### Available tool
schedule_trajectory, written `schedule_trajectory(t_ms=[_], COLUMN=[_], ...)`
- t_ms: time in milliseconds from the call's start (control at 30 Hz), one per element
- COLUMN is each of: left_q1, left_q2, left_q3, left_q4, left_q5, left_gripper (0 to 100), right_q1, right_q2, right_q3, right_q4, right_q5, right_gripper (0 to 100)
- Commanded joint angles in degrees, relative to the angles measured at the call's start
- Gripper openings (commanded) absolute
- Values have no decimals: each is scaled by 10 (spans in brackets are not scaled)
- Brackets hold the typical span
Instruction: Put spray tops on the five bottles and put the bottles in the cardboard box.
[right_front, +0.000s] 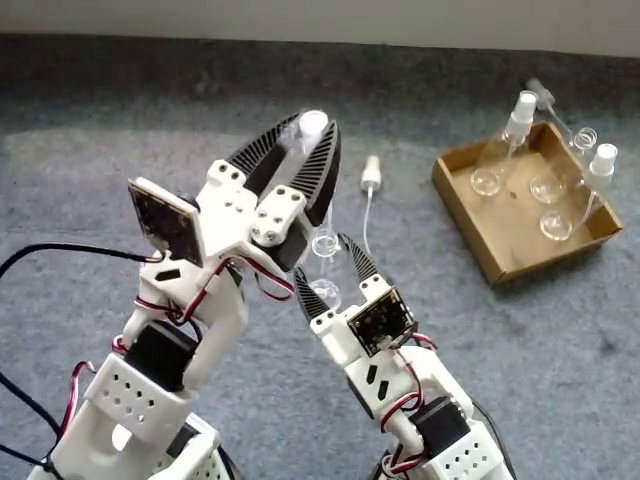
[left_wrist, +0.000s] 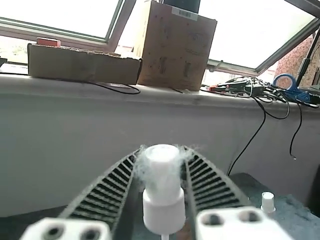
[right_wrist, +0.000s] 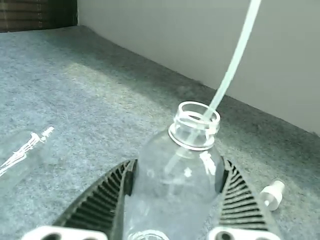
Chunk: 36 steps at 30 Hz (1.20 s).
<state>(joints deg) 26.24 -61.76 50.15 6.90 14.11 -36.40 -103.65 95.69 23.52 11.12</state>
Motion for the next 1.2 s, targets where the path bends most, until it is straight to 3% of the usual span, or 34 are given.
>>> schedule_trajectory(t_ms=[0, 300, 533, 900, 1167], left_q1=[11, 12, 14, 66, 66], left_q2=[1, 0, 0, -3, -145], left_q3=[13, 24, 41, 80, 153], left_q4=[-8, -2, 80, 116, 115], left_q5=[-4, -4, -3, -7, -7], left_gripper=[5, 5, 5, 5, 5], right_q1=[-2, -2, -2, -2, -2], right_q2=[-8, -8, -8, -8, -8], right_q3=[44, 44, 44, 39, 38], right_q4=[0, 0, 0, 55, 56], right_q5=[5, 5, 3, 1, -47], right_gripper=[142, 142, 142, 141, 141])
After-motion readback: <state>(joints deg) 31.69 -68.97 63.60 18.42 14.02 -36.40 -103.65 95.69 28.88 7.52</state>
